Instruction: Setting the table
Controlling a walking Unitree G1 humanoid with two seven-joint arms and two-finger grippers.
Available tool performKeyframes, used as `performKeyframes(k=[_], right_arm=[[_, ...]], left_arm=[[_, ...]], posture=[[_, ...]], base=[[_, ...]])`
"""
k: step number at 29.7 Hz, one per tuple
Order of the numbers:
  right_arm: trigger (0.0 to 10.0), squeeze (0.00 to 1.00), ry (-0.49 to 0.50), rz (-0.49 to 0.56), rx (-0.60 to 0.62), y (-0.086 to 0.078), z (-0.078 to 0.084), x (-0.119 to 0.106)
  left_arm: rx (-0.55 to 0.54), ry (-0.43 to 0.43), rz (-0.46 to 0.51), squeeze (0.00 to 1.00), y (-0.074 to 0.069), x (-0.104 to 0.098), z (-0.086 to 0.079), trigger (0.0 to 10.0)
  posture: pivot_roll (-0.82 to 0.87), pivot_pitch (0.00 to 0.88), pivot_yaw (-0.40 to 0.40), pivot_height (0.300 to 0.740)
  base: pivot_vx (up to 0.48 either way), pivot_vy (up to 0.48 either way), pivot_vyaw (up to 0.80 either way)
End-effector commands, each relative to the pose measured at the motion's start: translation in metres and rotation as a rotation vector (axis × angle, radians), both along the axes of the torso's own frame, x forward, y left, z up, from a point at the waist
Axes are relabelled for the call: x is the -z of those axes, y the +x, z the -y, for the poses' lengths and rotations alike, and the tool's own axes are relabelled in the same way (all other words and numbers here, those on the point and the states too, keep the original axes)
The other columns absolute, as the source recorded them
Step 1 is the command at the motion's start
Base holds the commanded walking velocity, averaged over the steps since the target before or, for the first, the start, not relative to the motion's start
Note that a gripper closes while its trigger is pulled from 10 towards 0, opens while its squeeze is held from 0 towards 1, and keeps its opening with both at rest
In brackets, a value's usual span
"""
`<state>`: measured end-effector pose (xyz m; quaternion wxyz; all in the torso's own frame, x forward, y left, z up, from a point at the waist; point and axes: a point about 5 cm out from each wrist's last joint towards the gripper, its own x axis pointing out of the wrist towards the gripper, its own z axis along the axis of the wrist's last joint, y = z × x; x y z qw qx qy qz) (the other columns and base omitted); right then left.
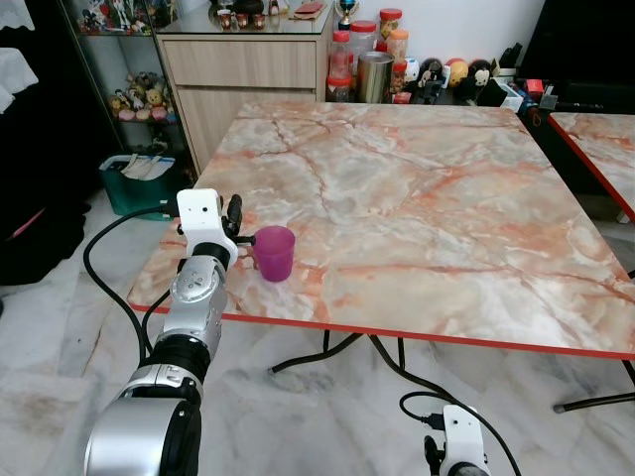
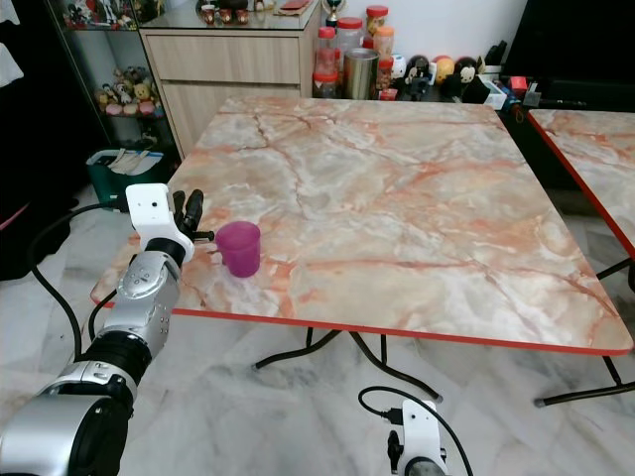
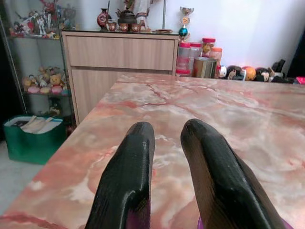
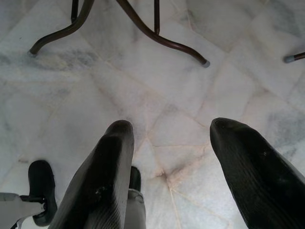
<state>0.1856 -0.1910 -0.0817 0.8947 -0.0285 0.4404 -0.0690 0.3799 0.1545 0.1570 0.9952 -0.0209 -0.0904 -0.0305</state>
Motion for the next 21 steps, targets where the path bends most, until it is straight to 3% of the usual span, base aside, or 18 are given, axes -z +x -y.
performKeyframes(k=[1,5,14,21], right_arm=[[10.0,0.00,-0.002,-0.006,0.000,-0.001,-0.001,0.001],[10.0,0.00,0.001,-0.007,-0.004,0.000,-0.002,0.001],[10.0,0.00,-0.006,-0.012,-0.004,-0.001,-0.001,0.001],[10.0,0.00,-0.013,-0.051,0.009,-0.013,0.001,0.006]], left_arm=[[0.015,0.050,-0.005,0.00,0.000,0.000,-0.002,10.0],[0.043,0.080,-0.019,0.00,0.000,0.001,0.001,10.0],[0.036,0.085,-0.018,0.00,-0.001,0.003,0.002,10.0],[0.033,0.089,-0.002,0.00,-0.001,-0.002,-0.001,10.0]], posture=[[0.03,0.000,0.018,0.719],[0.04,0.000,0.016,0.719],[0.03,0.000,0.015,0.719],[0.03,0.000,0.016,0.719]], base=[[0.000,0.000,0.00],[0.000,0.000,0.00],[0.356,0.000,0.00],[0.362,0.000,0.00]])
